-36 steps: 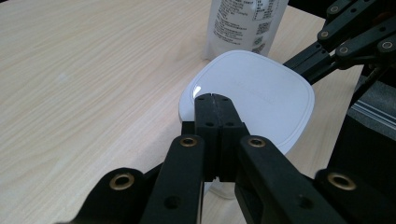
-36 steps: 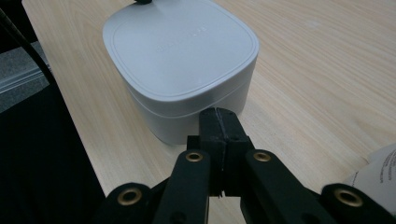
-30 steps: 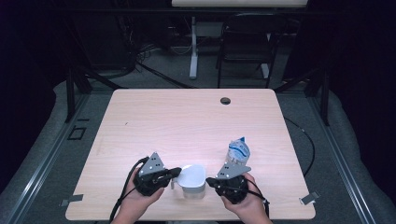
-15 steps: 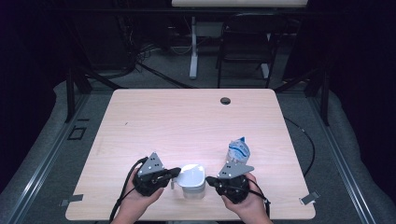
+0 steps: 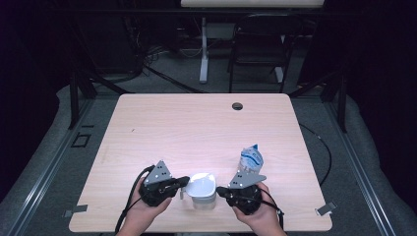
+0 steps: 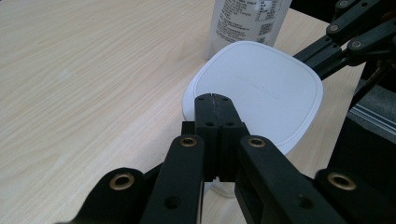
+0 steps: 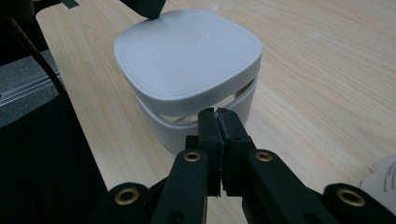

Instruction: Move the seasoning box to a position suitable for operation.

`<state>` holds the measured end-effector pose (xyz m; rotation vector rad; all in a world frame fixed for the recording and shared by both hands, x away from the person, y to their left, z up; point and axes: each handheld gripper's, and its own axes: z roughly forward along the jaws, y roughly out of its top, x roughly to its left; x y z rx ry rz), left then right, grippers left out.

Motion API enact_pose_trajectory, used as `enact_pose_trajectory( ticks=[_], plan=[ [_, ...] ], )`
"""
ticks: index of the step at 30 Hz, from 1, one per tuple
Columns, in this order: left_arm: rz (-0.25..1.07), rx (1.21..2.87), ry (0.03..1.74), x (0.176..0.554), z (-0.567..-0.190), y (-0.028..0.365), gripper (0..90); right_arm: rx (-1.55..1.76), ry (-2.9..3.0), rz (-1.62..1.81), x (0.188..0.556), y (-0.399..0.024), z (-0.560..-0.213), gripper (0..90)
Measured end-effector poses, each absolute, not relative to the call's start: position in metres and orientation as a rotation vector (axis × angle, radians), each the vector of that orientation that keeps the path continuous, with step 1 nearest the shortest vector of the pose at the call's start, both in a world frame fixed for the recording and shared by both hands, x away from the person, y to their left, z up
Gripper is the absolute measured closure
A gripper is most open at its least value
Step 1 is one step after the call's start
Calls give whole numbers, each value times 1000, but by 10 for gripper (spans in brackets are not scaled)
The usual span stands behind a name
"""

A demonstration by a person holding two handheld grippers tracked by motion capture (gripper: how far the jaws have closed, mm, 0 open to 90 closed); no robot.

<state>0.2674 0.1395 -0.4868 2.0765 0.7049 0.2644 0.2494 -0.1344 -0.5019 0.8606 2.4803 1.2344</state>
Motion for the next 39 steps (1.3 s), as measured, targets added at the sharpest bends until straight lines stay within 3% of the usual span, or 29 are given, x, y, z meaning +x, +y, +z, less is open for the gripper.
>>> enact_pose_trajectory(
  ticks=[7,25,39],
  plan=[
    [271,2077,707,267,-487,139,900,841,2473,1223,248,-133,-500,900],
    [284,2026,731,264,-486,149,721,832,2456,1257,249,-131,-495,900],
    [287,2021,782,258,-490,160,646,804,2450,1299,253,-124,-488,900]
  ],
)
